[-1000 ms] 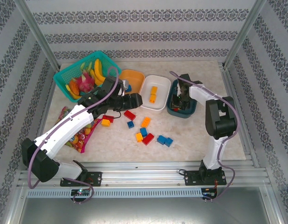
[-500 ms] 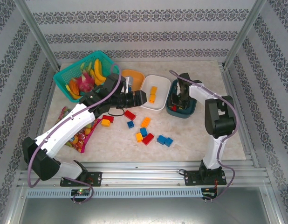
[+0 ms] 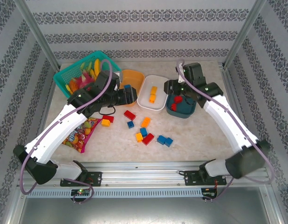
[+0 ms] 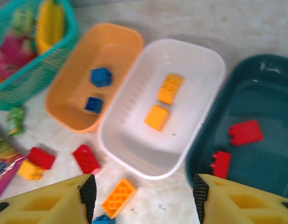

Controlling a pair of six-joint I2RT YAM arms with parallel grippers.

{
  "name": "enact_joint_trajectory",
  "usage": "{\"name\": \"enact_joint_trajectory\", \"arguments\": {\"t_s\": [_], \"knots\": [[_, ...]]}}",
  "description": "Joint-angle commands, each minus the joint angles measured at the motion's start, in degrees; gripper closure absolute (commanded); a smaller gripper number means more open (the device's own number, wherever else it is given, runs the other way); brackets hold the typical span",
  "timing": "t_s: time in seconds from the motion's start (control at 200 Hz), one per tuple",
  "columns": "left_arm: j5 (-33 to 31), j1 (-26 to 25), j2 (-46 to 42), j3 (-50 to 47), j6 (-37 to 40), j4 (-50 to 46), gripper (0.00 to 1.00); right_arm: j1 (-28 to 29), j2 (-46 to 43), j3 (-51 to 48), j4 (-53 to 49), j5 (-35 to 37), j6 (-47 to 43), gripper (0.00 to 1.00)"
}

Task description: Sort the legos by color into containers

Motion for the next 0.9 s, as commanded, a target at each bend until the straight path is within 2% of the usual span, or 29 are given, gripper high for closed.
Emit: {"name": "enact_joint_trajectory", "arguments": {"t_s": [0.0,0.13,0.235,0.315,0.405,0.605,0.899], "knots": [[-5.4,1.3,-2.4,1.2,0.0,-7.2,0.26,4.3,-5.3,-3.9,2.8,3.0,0.3,0.40],[-7.7,2.4,-5.4,-1.7,-2.7,-9.8,0.25,10.0,-10.7,-8.0,4.3,3.7,0.9,0.40],[-7.7,3.5,-7.2,-5.6,-4.5,-11.1,0.25,14.3,-14.2,-12.9,7.1,1.5,1.8,0.38],[-6.9,5.0,-7.4,-8.7,-4.6,-12.3,0.25,17.5,-16.1,-16.7,8.8,1.0,3.3,0.36],[-2.9,9.1,-6.7,-12.7,-3.6,-12.6,0.25,20.3,-16.9,-19.8,9.4,0.8,6.0,0.31],[3.1,16.0,-4.1,-21.0,0.7,-8.1,0.24,23.1,-18.0,-25.0,11.4,-1.4,9.3,0.22],[1.0,17.2,6.4,-20.6,10.7,-5.6,0.22,23.5,-18.9,-26.8,10.8,-1.1,9.3,0.21]]}}
